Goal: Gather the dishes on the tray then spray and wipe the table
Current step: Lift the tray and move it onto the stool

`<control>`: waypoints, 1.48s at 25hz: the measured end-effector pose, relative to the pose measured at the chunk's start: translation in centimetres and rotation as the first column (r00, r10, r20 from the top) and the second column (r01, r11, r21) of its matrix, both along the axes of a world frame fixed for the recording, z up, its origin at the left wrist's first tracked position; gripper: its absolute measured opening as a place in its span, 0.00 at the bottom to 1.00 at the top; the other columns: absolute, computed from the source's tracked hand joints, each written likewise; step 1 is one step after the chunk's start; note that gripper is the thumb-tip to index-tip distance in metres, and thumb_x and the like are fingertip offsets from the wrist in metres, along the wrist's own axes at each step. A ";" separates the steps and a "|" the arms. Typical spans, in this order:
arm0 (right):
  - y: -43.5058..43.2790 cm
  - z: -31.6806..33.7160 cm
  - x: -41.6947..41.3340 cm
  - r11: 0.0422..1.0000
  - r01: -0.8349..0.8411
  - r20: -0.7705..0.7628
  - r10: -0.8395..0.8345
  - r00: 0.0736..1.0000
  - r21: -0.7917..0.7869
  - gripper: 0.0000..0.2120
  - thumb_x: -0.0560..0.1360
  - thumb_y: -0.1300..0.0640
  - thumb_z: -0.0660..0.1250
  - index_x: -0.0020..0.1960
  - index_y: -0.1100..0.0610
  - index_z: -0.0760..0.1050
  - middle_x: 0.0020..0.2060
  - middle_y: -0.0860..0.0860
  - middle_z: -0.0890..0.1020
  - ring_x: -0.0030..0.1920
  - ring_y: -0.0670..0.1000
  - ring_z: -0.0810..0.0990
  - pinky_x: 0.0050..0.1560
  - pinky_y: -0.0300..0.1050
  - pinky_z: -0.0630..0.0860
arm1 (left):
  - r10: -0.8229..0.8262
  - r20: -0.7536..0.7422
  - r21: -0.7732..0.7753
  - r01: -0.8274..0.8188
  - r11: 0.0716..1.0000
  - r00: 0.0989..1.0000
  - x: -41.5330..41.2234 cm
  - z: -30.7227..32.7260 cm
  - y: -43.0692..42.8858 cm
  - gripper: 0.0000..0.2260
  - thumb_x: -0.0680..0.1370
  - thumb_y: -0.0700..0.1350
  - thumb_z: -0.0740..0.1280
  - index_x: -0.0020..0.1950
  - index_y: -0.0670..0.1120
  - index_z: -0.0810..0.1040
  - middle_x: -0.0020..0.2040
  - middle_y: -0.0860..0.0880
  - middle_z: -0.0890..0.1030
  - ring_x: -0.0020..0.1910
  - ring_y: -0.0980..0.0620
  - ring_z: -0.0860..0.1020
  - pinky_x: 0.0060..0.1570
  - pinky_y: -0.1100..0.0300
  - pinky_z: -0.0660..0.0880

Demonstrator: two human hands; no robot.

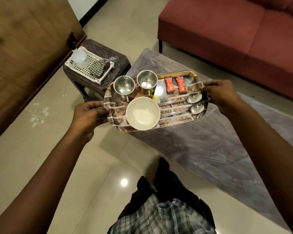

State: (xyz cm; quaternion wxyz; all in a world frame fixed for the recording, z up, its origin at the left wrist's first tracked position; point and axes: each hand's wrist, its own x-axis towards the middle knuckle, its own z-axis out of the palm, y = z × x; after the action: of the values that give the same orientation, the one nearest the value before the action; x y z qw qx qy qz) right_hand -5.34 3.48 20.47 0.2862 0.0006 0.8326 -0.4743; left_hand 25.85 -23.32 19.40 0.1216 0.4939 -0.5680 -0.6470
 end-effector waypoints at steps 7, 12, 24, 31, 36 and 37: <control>-13.0 -4.0 -6.4 0.989 -0.146 -0.022 0.147 0.989 0.037 0.10 0.79 0.69 0.70 0.46 0.55 0.84 0.42 0.53 0.85 0.38 0.49 0.84 0.38 0.43 0.83 | 0.149 0.074 0.089 -0.156 0.984 0.986 -1.2 -5.2 -5.7 0.06 0.78 0.29 0.71 0.51 0.38 0.84 0.39 0.45 0.89 0.38 0.48 0.88 0.45 0.53 0.88; -20.8 -8.9 -11.0 0.968 -0.235 0.026 0.234 0.972 0.089 0.10 0.80 0.67 0.71 0.45 0.55 0.83 0.43 0.55 0.86 0.38 0.50 0.86 0.37 0.42 0.85 | 0.255 0.163 0.204 -0.285 0.936 0.953 -4.1 -10.7 -7.2 0.07 0.77 0.28 0.73 0.52 0.36 0.81 0.38 0.44 0.88 0.36 0.49 0.88 0.43 0.53 0.88; -32.8 -21.9 -16.9 0.914 -0.358 0.011 0.363 0.932 0.189 0.05 0.79 0.60 0.75 0.55 0.57 0.87 0.48 0.57 0.89 0.46 0.57 0.88 0.51 0.54 0.87 | 0.153 0.329 0.403 -0.284 0.870 0.932 -9.7 -23.2 -10.4 0.02 0.79 0.29 0.71 0.49 0.32 0.80 0.46 0.32 0.85 0.41 0.40 0.86 0.46 0.52 0.87; -35.8 -29.1 -19.6 0.882 -0.361 -0.012 0.382 0.924 0.305 0.10 0.77 0.59 0.76 0.57 0.53 0.88 0.50 0.50 0.89 0.48 0.52 0.89 0.53 0.56 0.87 | 0.066 0.375 0.451 -0.244 0.859 0.925 -11.6 -27.3 -13.5 0.10 0.80 0.28 0.69 0.42 0.38 0.78 0.37 0.38 0.85 0.34 0.43 0.87 0.47 0.44 0.88; -36.4 -30.1 -20.3 0.864 -0.388 -0.001 0.410 0.912 0.320 0.12 0.78 0.57 0.76 0.61 0.54 0.87 0.53 0.51 0.89 0.50 0.51 0.88 0.56 0.54 0.87 | 0.047 0.396 0.449 -0.238 0.861 0.917 -12.6 -28.2 -13.1 0.12 0.78 0.28 0.73 0.38 0.40 0.80 0.34 0.41 0.87 0.45 0.34 0.87 0.56 0.39 0.83; -36.4 -30.2 -20.3 0.863 -0.392 0.000 0.414 0.910 0.319 0.12 0.78 0.56 0.76 0.62 0.54 0.87 0.54 0.51 0.88 0.51 0.52 0.88 0.57 0.54 0.86 | 0.045 0.403 0.453 -0.241 0.858 0.914 -12.7 -28.5 -13.1 0.12 0.78 0.28 0.72 0.38 0.40 0.80 0.34 0.42 0.87 0.44 0.35 0.87 0.56 0.39 0.84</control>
State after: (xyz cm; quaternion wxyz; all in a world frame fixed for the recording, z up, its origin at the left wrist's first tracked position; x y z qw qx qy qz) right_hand -25.66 -32.90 -9.72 0.3465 -0.1442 0.8879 -0.2660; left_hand 13.19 -36.44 -9.06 -0.0715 0.6653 -0.3574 -0.6516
